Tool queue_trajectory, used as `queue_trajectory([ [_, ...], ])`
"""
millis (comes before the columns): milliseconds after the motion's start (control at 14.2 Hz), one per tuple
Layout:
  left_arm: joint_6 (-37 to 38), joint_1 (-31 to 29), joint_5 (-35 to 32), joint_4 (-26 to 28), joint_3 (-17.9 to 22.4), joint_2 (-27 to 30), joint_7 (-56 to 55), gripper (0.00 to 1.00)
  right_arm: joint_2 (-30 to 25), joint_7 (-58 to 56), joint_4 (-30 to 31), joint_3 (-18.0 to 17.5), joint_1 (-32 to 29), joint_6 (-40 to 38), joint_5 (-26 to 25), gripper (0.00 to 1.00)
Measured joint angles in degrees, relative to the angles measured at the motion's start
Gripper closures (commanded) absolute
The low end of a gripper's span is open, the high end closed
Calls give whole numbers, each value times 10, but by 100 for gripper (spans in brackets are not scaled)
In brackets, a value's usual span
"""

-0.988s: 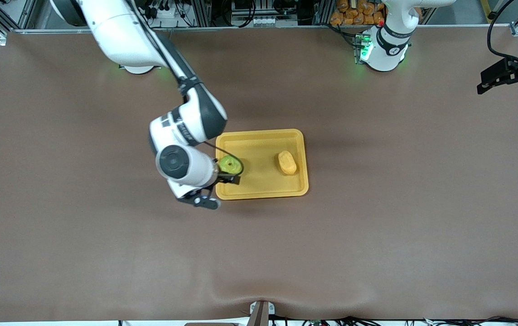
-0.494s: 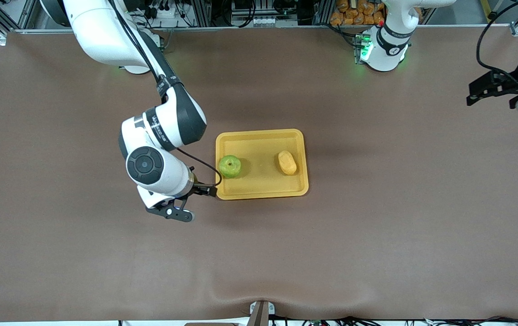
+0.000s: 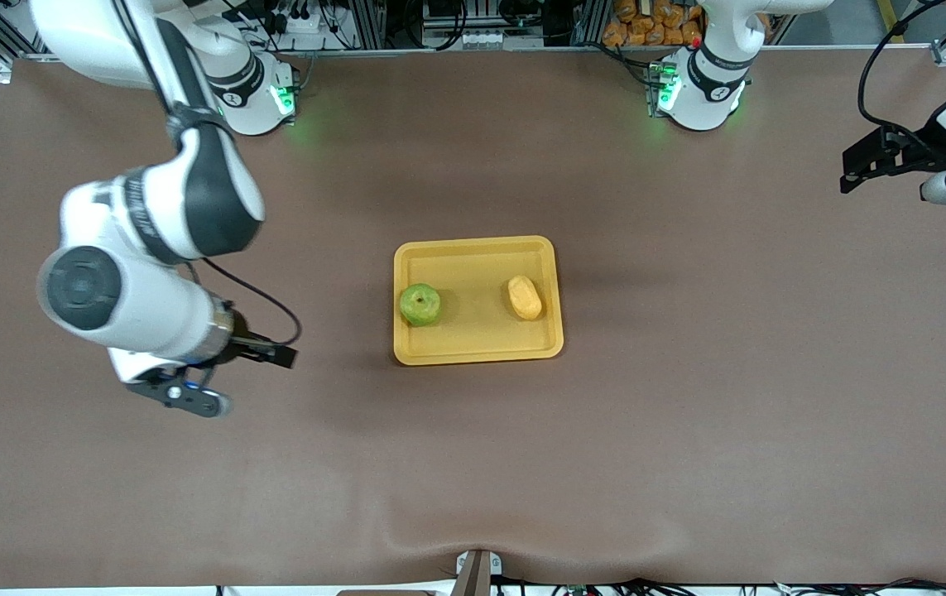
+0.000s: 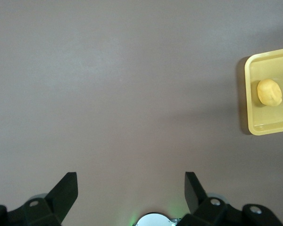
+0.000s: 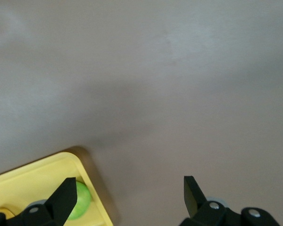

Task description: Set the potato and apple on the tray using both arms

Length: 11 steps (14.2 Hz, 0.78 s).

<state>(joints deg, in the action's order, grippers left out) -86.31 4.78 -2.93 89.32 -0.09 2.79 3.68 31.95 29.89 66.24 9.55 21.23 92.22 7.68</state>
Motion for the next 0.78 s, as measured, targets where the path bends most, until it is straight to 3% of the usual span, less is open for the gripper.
queue_trajectory([
  [776, -1, -1, 0, 1, 0, -22, 0, 0, -91, -90, 0, 2, -107, -87, -6, 0],
])
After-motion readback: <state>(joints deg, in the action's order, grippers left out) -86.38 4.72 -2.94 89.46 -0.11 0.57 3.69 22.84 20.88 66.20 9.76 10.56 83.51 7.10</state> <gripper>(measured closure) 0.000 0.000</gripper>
